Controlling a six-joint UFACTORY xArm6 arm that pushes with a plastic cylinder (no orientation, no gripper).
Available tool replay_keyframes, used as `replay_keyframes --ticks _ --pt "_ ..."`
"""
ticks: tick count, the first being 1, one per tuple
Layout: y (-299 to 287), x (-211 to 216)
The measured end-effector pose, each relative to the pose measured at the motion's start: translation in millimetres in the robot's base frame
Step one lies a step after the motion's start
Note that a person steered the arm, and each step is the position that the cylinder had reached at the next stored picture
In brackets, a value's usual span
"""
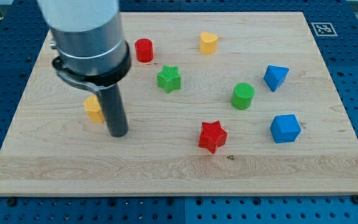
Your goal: Move the yellow hexagon horizontally at the left of the red circle
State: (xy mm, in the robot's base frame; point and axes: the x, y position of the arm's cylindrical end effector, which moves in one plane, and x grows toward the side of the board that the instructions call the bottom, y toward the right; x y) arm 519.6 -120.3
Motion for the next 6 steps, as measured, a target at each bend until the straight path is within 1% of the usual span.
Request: replay_keyframes --ticks 1,2,3,4,5,6 --pt "-28.4 -34.9" --pt "-36.1 -76.6" --pt "-36.5 -66.2" --pt "-42.1 -37.6" --pt "-60.4 -56.7" --pt "-68.9 -100.4"
